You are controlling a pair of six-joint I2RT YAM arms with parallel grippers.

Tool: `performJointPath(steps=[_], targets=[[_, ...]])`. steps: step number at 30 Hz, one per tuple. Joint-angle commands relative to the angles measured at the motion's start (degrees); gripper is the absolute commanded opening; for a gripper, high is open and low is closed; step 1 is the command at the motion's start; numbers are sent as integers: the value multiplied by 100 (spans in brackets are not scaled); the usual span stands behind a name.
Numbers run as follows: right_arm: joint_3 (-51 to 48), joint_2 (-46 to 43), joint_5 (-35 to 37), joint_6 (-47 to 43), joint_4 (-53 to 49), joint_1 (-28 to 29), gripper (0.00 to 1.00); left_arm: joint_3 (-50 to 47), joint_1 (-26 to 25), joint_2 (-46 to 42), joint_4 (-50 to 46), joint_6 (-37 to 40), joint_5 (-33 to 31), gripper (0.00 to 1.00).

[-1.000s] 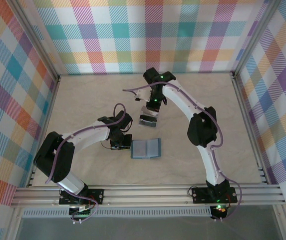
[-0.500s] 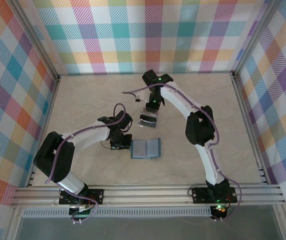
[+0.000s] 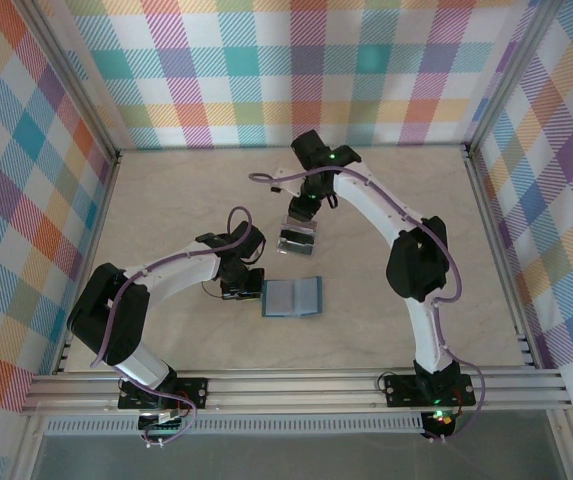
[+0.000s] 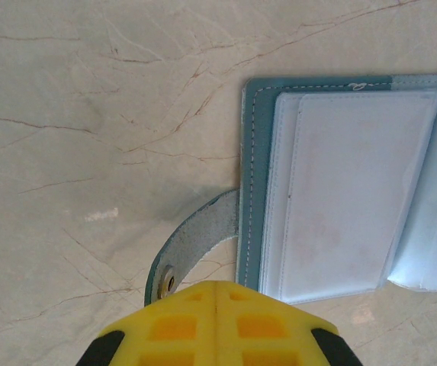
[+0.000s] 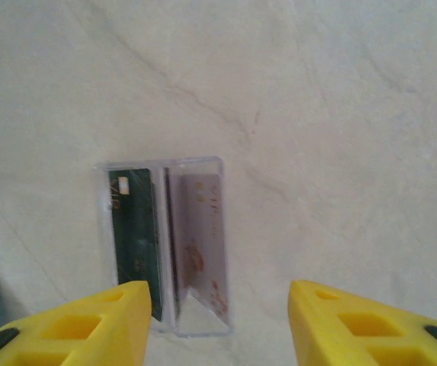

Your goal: Take the credit cards out of the card holder

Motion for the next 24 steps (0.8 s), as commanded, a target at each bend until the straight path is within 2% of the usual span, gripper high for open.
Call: performJointPath(steps=[1,7,24], targets=[[-90,149,-205,159,-173,12,54,-98,46,-124,-119,0,22,0],[-143,443,232,171,67,3,59,-119,43,-161,-140,7,16,0],[-207,712,487,263,348,-136,63,-128,46,-173,-148,4,11,0]])
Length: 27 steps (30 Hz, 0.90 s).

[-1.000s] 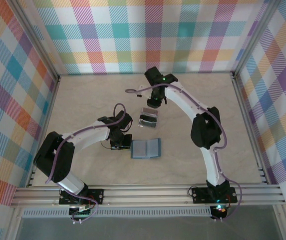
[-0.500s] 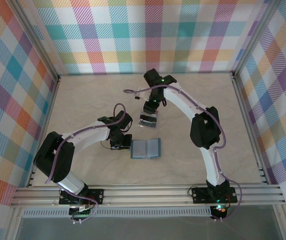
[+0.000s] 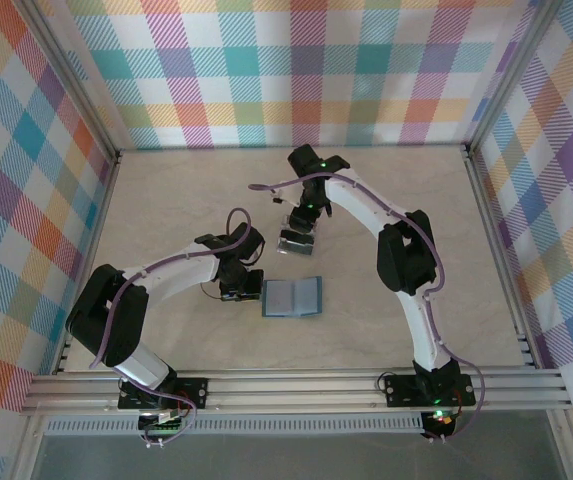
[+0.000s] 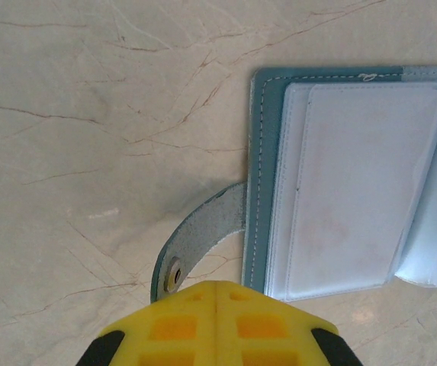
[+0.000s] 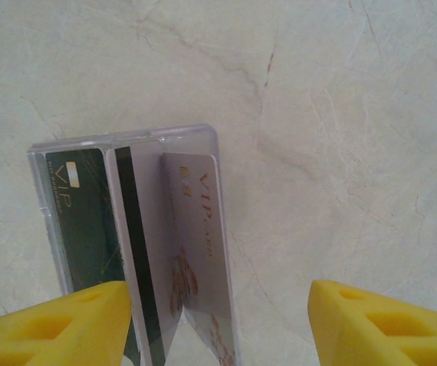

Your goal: Take the credit cards out of the card holder

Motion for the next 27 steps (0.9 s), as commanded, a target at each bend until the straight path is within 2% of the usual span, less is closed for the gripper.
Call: performJointPath(steps=[1,11,17,22,27], targets=[[-28,109,126,94,127,-58,63,-48,51,-124,-152,10,10,0],[-24,-18,646,264,347,-110,63,-42,45,-129,-165,6,0,0],[-185,-533,510,676,393,-111,63,-24,51,-209,-191,3,-78,0],[-491,-1073,80,1539,363,-95,62,-32,117,-225,-132,-4,-59,0],[-1218,-1757,-552,3006,652,4,53,-51,260,-192,-87,68,27,0]])
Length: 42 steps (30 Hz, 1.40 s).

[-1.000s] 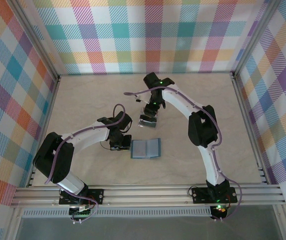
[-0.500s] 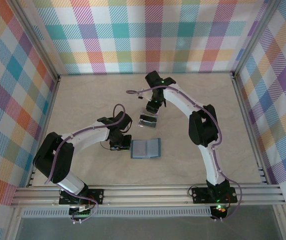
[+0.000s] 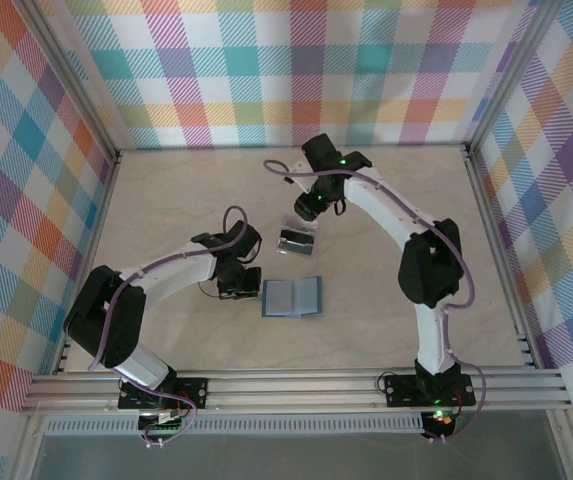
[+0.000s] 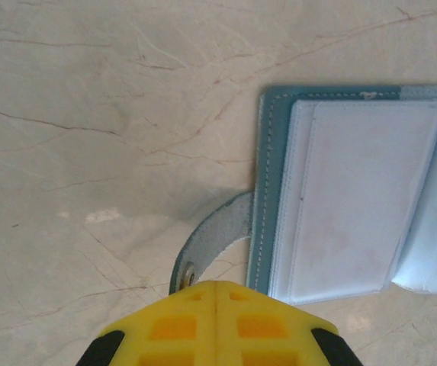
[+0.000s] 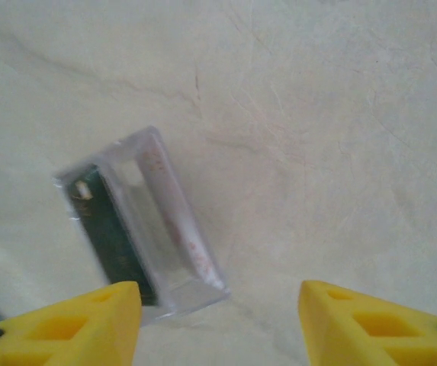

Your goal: Take the credit cards out of the card holder

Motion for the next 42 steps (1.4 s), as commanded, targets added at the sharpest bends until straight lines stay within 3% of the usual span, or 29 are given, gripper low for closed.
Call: performJointPath(steps=[1,6,14,25,42], targets=[[-436,-535,-685,1415,208,88,51,-67,147,-124,-93,95,52,0],[-1676,-1282,-1915,2970,1150,295,45,-156,276,-8,37,201,217,0],[-3094,-1832,-2516,4961,2069,752,38,-290,276,212,226,226,258,0],[-3594,-1298,-2464,6167,2246,1589,31,-426,284,386,437,220,205,0],[-4034,-734,-2658,6814,2904,1707,24,-208,328,404,571,127,383,0]])
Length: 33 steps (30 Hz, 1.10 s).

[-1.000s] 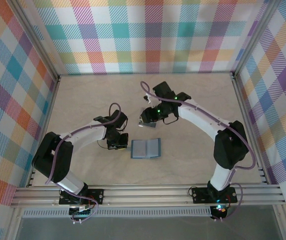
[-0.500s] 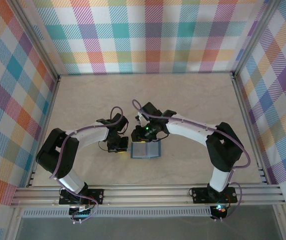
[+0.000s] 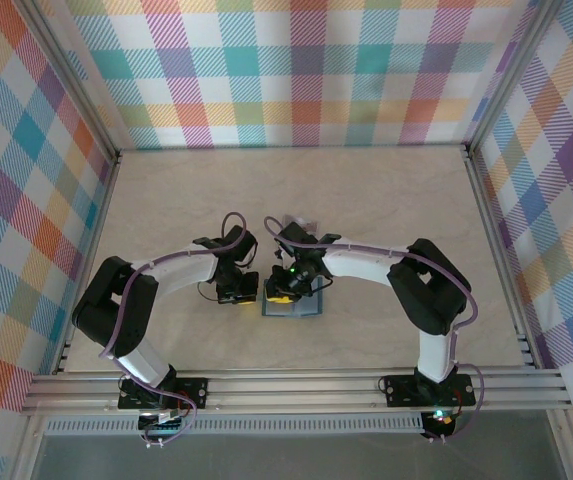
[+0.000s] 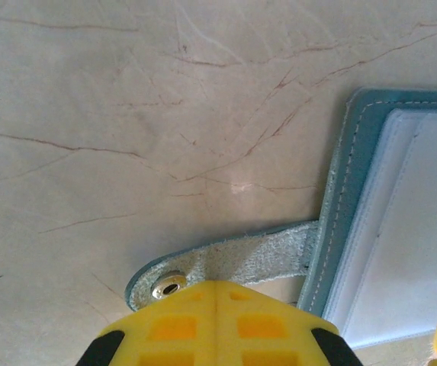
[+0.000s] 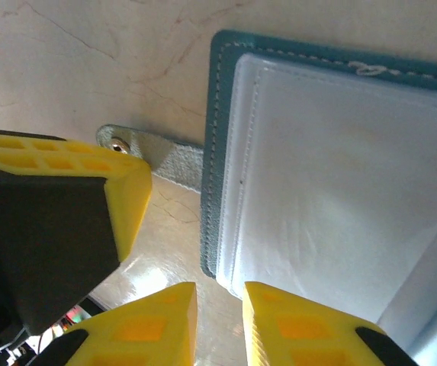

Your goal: Take the credit cards out of the card holder

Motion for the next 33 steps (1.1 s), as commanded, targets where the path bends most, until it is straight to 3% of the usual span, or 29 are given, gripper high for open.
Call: performJointPath(steps=[1,8,19,33], targets=[[-43,122,-164,155,248,41,24,175,94,43,65,-16,89,0],[-13,413,-179,180,272,58,23,222,136,-133,83,-42,141,0],[-59,242,412,-56,-572,85,23,128,174,259,-23,175,-130,0],[402,-128,1318,-473,-1784,92,43,-181,174,89,-5,92,81,0]])
